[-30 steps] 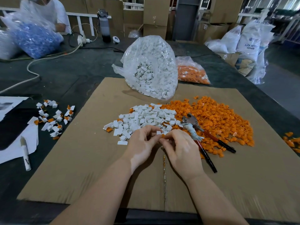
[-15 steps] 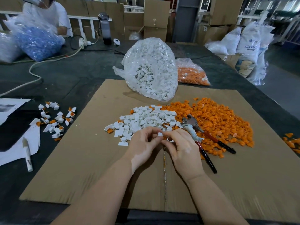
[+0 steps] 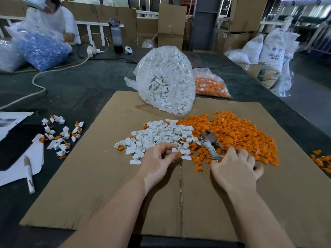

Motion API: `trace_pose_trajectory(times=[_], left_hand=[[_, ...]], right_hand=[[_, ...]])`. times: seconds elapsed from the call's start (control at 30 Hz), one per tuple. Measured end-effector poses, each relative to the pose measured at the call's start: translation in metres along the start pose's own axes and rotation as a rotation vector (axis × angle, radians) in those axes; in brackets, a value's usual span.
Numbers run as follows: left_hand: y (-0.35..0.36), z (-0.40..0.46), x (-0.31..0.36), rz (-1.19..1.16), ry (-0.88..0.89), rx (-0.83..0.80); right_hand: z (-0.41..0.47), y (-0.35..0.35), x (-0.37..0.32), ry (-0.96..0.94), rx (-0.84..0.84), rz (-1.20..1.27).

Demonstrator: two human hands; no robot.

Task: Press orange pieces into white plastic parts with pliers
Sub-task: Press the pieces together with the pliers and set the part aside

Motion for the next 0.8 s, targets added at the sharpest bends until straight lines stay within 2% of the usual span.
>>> trace_pose_trajectory(times=[0.07,0.13,0.37,0.47,0.6,0.67,0.8], left_hand=[[0.0,0.0,0.001,-0.035,-0.006,-0.001],[0.001,0.001,0.001,-0.076,-0.022,0.001],[0.001,0.004,-0.001,-0.163,-0.074,0.014],[0.0,0.005,-0.001,-0.155,-0.093,0.016],[-0.003,0.008,-0.004,-0.279,-0.206,0.063],[-0.006,0.01,-0.003,-0.335,-0.251,0.081],[-0.013,0.016,0.008,-0.404,-0.256,0.113]], right_hand=[[0.006,0.003,0.005,0.001,-0.121,-0.033],[0.009,0.002,0.004,-0.018,-0.152,-0.065],[0.01,0.002,0.002,-0.089,-0.038,-0.127],[0.008,-0.007,-0.007,-0.182,0.068,-0.068],[0.005,-0.02,-0.022,-0.322,0.101,-0.053],[0.0,-0.025,-0.032,-0.399,0.009,0.067],[-0.017,-0.03,-0.055,-0.473,-0.375,0.404]])
Point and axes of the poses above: each hand's wrist, its own z-axis towards the middle knuckle, its own y-axis out of the palm, x = y × z, the point moved 7 cm from there along z, towards the middle knuckle, and after that the axes turned 2 degrees about y, right-handed, at the moved point
